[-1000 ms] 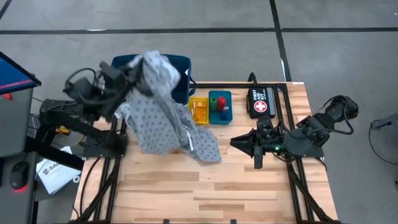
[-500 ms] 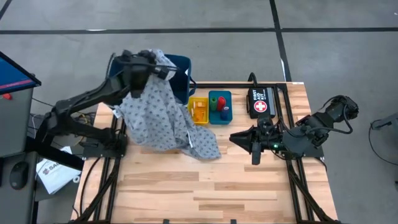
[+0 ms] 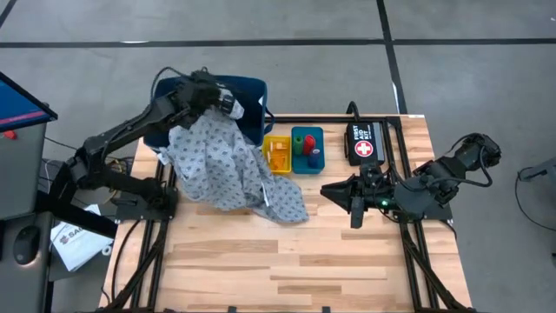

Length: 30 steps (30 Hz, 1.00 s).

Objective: Pick & place medical supplies in basket/bin
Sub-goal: Put the blue patient gown into the left blue bin

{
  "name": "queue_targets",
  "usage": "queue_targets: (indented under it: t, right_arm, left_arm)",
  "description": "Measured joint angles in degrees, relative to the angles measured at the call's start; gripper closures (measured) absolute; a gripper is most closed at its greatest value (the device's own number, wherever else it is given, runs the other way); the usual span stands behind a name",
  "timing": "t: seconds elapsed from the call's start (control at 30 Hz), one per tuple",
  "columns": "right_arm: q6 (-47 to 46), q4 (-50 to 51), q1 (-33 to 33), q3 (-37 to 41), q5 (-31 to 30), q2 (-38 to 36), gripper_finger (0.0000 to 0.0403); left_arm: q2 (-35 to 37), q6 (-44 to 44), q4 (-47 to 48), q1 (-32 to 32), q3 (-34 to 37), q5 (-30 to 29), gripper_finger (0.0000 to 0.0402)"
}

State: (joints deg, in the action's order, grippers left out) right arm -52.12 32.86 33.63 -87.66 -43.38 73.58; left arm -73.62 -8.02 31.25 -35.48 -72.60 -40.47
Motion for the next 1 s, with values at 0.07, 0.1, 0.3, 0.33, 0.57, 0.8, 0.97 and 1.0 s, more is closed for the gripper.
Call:
queue_targets:
  t: [0.07, 0.1, 0.3, 0.33, 0.57, 0.8, 0.97, 1.0]
  right_arm:
    - [-0.3, 0.1, 0.0, 0.0, 0.0, 0.0, 0.0326]
    - [-0.4, 0.1, 0.0, 0.0, 0.0, 0.0, 0.0326]
    - [-0.2, 0.1, 0.0, 0.0, 0.0, 0.0, 0.0326]
    - [-0.1, 0.1, 0.0, 0.0, 0.1, 0.0, 0.0326]
    - [0.0, 0.1, 0.0, 0.0, 0.6, 0.0, 0.0326]
    - [-0.4, 0.1, 0.0, 0.0, 1.3, 0.0, 0.0326]
    - [-0.4, 0.1, 0.0, 0.0, 1.3, 0.0, 0.0326]
    - [-0.4, 0.1, 0.0, 0.0, 1.4, 0.0, 0.0326]
  left_arm:
    - [1.9, 0.0, -2.7, -0.7, 0.0, 1.9, 0.0314]
    - [2.9, 0.0, -4.2, -1.1, 0.0, 2.6, 0.0296]
    - [6.1, 1.5, -7.7, -3.2, -0.1, 5.0, 0.0181]
    - [6.5, 1.4, -8.1, -3.7, -0.1, 6.0, 0.0166]
    - [8.4, 0.0, -16.1, -5.9, -0.1, 9.1, 0.0116]
    - [7.7, -1.7, -20.0, -8.4, -2.9, 11.4, 0.0126]
    - [7.0, -1.6, -20.6, -9.8, -5.6, 13.5, 0.0127]
    - [7.0, -1.5, -20.8, -10.1, -6.2, 14.3, 0.0126]
